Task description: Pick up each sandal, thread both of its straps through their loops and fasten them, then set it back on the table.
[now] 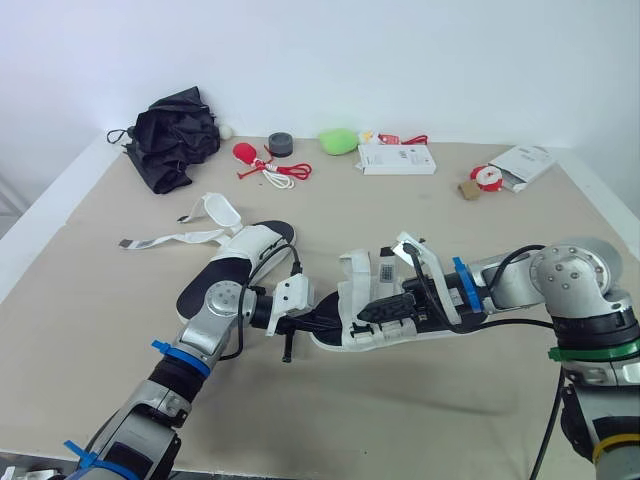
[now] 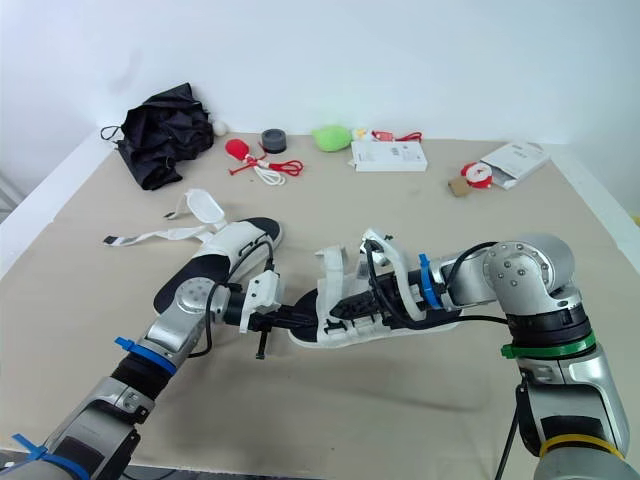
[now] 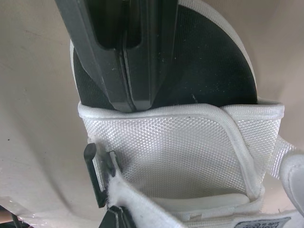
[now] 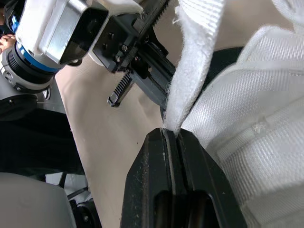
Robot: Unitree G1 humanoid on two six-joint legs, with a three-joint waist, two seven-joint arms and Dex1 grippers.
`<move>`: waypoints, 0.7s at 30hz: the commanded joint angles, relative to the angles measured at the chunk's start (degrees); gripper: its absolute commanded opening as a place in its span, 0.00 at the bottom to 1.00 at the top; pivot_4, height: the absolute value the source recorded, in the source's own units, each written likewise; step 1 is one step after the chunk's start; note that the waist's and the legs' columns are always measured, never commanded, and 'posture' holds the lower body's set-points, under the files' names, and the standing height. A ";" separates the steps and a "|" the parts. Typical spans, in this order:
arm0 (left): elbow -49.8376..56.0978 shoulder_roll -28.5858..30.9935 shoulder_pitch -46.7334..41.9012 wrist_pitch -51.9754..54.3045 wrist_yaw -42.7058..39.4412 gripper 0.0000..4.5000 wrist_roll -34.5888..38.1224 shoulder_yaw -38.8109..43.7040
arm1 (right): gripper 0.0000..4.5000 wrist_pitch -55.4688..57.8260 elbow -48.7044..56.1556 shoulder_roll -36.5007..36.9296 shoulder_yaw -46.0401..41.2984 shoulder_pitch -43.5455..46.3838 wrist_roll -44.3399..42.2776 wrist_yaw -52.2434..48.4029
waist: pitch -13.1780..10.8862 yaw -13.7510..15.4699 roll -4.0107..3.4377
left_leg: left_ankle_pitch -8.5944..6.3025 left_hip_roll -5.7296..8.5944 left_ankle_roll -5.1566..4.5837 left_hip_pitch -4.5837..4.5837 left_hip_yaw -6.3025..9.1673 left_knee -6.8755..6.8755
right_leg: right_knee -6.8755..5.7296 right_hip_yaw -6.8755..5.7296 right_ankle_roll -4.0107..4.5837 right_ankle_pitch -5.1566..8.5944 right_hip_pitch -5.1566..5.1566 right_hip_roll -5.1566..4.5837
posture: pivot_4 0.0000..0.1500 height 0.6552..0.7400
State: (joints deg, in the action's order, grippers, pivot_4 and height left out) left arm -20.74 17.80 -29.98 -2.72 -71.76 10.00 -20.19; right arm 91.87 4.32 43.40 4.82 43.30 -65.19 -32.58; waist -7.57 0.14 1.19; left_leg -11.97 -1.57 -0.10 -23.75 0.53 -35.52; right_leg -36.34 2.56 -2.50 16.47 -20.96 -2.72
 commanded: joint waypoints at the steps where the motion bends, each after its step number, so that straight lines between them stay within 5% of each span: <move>1: -6.82 1.71 5.02 3.19 1.01 0.00 -5.90 -4.41 | 0.01 0.59 -0.21 0.60 -0.59 1.62 0.89 -2.74 | 0.00 0.01 0.01 | 0.00 0.00 0.00 0.00 0.01 0.00 | 0.00 -0.01 0.00 0.00 0.00 0.01 | 1.00 1.00; 21: -7.33 1.51 5.47 2.62 1.65 0.00 -5.86 -4.40 | 0.01 0.63 -3.17 1.20 4.31 0.70 -1.58 -2.65 | 0.01 0.01 0.00 | 0.00 -0.02 0.00 0.02 -0.01 -0.05 | 0.00 0.02 -0.02 -0.07 0.01 0.02 | 1.00 1.00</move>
State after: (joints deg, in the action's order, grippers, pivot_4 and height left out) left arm -20.73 17.70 -29.46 -3.56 -70.94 10.06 -20.19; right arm 92.18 1.30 43.53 8.67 44.45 -65.38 -35.55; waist -7.57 0.15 1.19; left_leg -11.97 -1.59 -0.10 -23.74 0.53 -35.57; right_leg -36.34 2.58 -2.51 16.40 -20.95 -2.70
